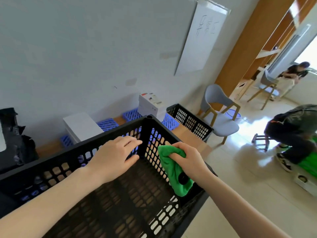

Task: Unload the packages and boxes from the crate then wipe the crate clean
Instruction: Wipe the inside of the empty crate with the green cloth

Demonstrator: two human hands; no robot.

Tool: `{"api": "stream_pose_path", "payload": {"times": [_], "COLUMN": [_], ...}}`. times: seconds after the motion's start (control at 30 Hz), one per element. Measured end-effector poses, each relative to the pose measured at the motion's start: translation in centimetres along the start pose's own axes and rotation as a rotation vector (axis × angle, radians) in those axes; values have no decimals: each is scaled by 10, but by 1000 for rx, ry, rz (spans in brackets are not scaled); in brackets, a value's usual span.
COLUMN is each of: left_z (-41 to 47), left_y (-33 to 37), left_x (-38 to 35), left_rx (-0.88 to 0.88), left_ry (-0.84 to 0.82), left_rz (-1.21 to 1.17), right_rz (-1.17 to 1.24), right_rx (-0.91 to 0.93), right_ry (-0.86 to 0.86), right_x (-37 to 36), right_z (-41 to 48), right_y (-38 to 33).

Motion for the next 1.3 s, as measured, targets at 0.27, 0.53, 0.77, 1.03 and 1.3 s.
{"api": "stream_pose_path", "payload": {"times": [0.27,0.53,0.77,1.03,1.3], "left_z": [65,115,112,108,115], "left_y": [-15,-58,-60,-64,-56], "left_x": [-31,-66,-80,-85,-96], "left_rx": [-215,-220,-217,-350,-336], "left_ry": [-44,-88,-38,26,117], "left_rz": [43,112,252,494,424], "right_rz": [-428,-1028,-1315,-1464,-1492], "right_rx": [45,162,-44,-140,-169], "right_ry": [44,-246,-565,-873,-1104], "right_x": [20,19,8,-30,-114], "right_z": [-9,-4,-10,15,32], "right_y": [-3,1,32,71,142]}}
Point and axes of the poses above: each hand's wrist, its own z-axis towards the middle knuckle, its own x-axis out of the back of the hand, y = z × x, the point moved 2 cm from there along z, towards the middle knuckle, and after that the axes turned 1 degree about -x, right-handed, at the moved point
